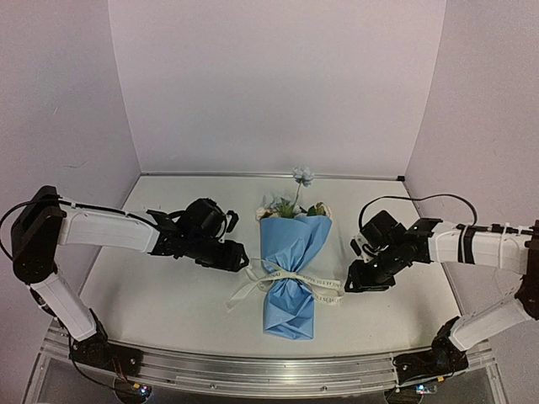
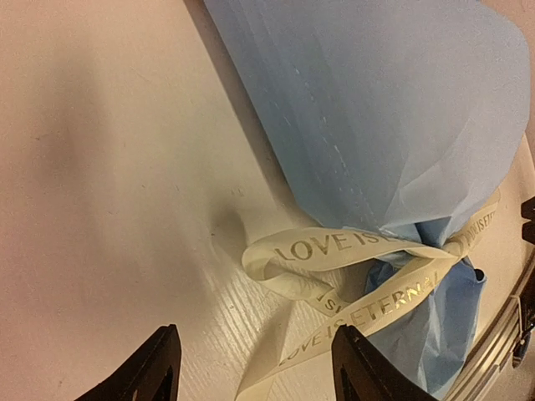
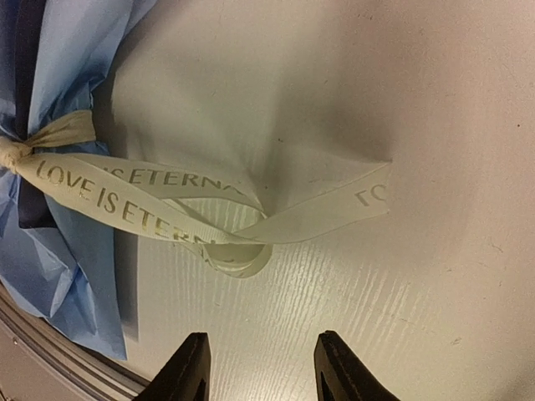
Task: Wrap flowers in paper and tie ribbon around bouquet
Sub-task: Tie the half-tied ribbon around the folded bouquet.
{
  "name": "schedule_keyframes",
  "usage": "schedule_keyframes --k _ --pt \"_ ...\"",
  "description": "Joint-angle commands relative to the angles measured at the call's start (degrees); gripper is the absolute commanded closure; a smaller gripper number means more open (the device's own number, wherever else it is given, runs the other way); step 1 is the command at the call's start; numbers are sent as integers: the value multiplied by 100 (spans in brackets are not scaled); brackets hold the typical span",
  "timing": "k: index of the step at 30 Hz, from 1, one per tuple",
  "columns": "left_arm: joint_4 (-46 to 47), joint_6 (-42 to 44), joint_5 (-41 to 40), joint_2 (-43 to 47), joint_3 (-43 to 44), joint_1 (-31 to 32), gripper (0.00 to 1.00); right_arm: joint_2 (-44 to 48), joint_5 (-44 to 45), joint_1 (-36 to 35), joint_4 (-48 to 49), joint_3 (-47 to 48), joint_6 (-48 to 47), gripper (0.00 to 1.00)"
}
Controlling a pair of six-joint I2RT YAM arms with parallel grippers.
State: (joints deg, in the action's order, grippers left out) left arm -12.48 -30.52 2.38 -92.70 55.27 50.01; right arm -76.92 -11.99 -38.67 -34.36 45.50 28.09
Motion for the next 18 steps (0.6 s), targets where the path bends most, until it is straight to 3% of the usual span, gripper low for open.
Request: schedule_keyframes --k 1,18 --pt "679 -105 630 -263 47 -55 35 -302 355 -135 230 -5 524 56" --pt "1189 -543 814 -1336 424 -158 45 -1366 446 -273 1198 8 976 59"
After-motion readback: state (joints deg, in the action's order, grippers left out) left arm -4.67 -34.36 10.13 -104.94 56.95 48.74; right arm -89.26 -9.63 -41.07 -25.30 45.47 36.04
